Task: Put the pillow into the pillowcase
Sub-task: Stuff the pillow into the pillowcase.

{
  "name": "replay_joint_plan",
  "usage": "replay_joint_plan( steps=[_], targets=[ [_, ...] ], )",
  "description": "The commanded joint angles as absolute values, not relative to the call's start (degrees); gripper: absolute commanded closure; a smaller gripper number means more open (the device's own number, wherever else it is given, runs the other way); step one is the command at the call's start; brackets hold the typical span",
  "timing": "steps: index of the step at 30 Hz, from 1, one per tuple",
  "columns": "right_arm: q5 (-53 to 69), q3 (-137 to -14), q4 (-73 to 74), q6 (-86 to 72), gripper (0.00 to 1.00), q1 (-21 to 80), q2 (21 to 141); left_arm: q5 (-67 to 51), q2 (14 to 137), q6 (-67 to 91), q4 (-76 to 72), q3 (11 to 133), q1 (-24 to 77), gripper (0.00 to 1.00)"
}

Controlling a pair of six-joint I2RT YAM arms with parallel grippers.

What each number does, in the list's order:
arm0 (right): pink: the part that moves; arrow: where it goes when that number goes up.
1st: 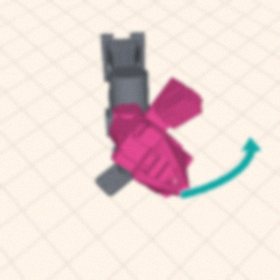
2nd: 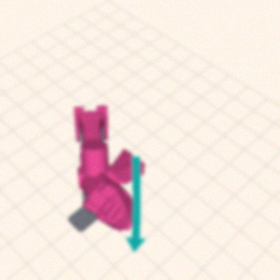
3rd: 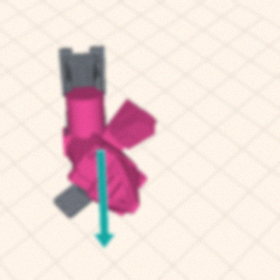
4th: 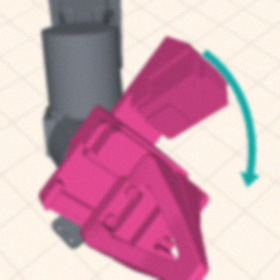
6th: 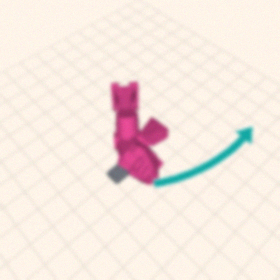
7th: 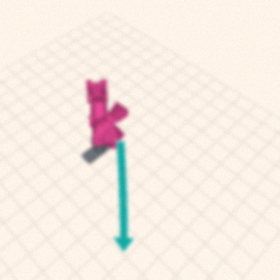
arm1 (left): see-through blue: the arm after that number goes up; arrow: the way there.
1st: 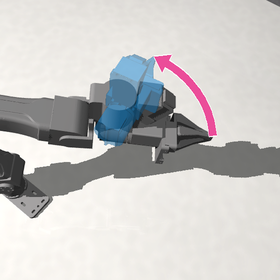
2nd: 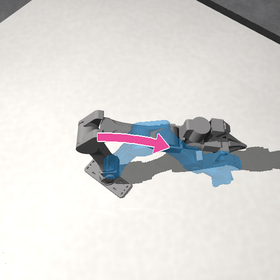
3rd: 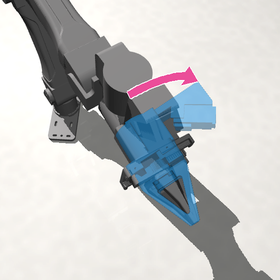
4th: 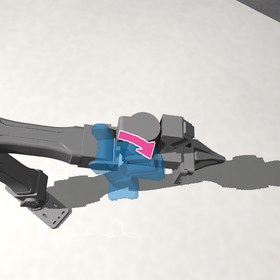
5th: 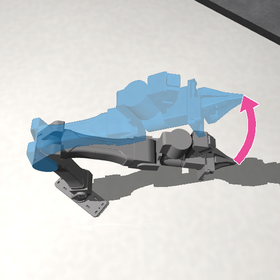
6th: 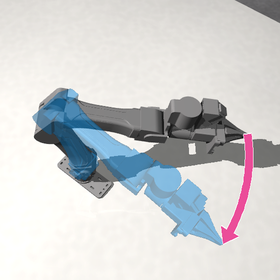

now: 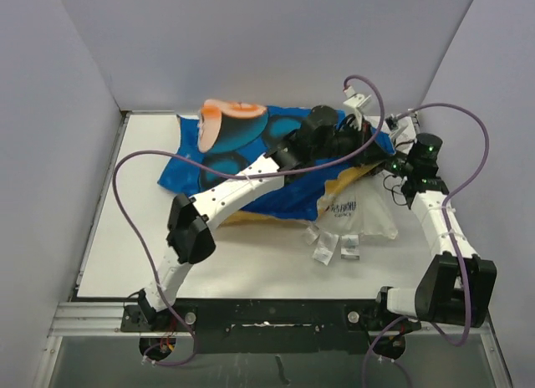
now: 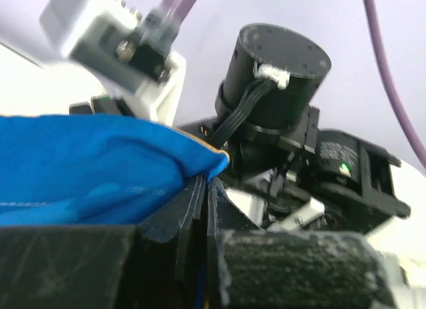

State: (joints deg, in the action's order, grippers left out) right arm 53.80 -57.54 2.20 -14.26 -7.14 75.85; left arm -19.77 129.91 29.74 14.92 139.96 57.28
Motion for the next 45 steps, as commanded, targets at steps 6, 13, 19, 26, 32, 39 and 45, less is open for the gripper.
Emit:
replay_joint_plan(
  steps=[6,13,19,26,32,39,45],
  targets=[
    [62.71,-53.60,23.58,16.77,0.71,-6.19,68.99,-35.03,112.81,50.24,-38.95,78.35,53.09,1.00],
    [69.82,-73.26,63.29,56.16,0.21,-31.51,72.73,-34.23,114.38,53.97,-48.56,71.37,53.02,1.00],
    [74.54,-84.05,63.55,40.95,0.02,-35.26,87.95,-34.89,115.51,53.41,-48.22,73.09,55.22,1.00],
    [68.71,-69.59,24.86,0.09,0.02,-20.54,85.64,-35.29,115.24,51.91,-47.64,71.61,57.57,1.00],
    [65.46,-65.01,7.67,-18.89,0.09,-11.73,89.92,-36.65,116.37,49.95,-45.34,72.01,58.68,1.00],
    [65.00,-56.56,-0.03,-16.98,0.93,-6.89,87.11,-30.36,108.45,36.25,-30.19,70.00,58.79,0.81],
    [63.34,-46.88,-3.48,-3.42,0.99,-6.50,74.92,-16.87,90.74,28.48,-5.69,70.31,58.68,0.33]
  ],
)
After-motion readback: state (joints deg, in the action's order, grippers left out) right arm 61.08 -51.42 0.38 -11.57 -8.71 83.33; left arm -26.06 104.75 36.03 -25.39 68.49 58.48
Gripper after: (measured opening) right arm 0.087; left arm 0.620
